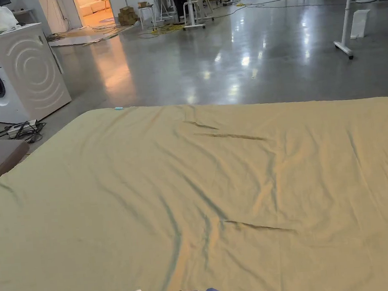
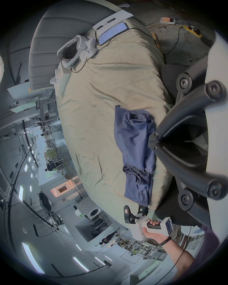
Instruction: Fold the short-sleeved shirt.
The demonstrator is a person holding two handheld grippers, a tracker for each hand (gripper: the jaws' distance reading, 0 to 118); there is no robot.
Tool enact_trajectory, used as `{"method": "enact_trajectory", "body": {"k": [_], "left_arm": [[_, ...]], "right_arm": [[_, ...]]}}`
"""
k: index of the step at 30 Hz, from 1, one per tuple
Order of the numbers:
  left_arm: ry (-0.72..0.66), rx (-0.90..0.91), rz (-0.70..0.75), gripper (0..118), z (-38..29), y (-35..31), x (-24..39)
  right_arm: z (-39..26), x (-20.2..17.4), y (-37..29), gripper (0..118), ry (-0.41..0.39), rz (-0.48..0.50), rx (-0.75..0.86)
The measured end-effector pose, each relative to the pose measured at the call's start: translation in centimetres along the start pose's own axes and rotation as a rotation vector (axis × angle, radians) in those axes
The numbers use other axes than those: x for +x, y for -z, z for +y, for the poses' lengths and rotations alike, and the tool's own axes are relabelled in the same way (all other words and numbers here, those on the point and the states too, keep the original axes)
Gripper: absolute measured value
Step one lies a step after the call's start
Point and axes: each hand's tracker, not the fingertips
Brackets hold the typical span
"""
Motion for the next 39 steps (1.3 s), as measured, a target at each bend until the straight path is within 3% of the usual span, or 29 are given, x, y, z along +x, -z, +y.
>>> {"method": "enact_trajectory", "body": {"k": [1, 3, 5, 7, 9, 15, 23, 28, 33, 35, 37, 39], "left_arm": [[0.022, 0.017, -0.038, 66, -0.5, 0.5, 0.0], [0.001, 0.021, -0.065, 31, -1.4, 2.3, 0.5], [-0.012, 0.010, 0.055, 26, -2.0, 3.8, 0.5], [-0.015, 0.037, -0.033, 13, -2.3, 3.6, 0.3], [-0.077, 0.053, -0.042, 13, -2.1, 3.0, 0.0], [-0.080, 0.176, -0.129, 12, -0.9, -2.6, 0.3], [0.237, 0.264, 0.132, 12, 2.7, -12.0, 5.5], [0.442, 0.137, 0.126, 12, -1.2, -6.0, 11.3], [0.607, -0.062, 0.193, 12, -8.3, 5.3, 14.6], [0.628, -0.130, 0.223, 22, -10.5, 8.8, 14.4], [0.613, -0.167, 0.222, 53, -11.5, 11.4, 14.2], [0.573, -0.214, 0.201, 67, -11.4, 12.1, 14.5]], "right_arm": [[0.0, -0.1, 0.0, 0, -0.009, -0.007, -0.002], [-0.1, -0.1, -0.2, 0, -0.029, -0.029, -0.006], [-0.2, 0.1, -0.4, 0, -0.026, -0.039, -0.007], [-0.2, 0.5, -0.4, 0, -0.009, -0.031, -0.017], [-0.3, 0.6, -0.5, 0, -0.003, -0.048, -0.022], [-0.2, 1.1, -0.4, 0, 0.014, -0.047, -0.020], [-0.4, 1.0, 0.6, 0, 0.009, -0.009, -0.019], [-0.7, 0.3, 0.7, 0, 0.001, 0.008, -0.002], [-1.1, -0.5, -0.8, 0, -0.066, -0.011, 0.022], [-1.4, 0.0, -1.3, 0, -0.055, -0.022, 0.025], [-1.7, 0.7, -1.8, 0, -0.022, -0.033, 0.035], [-2.0, 1.5, -2.0, 0, 0.015, -0.037, 0.038]]}}
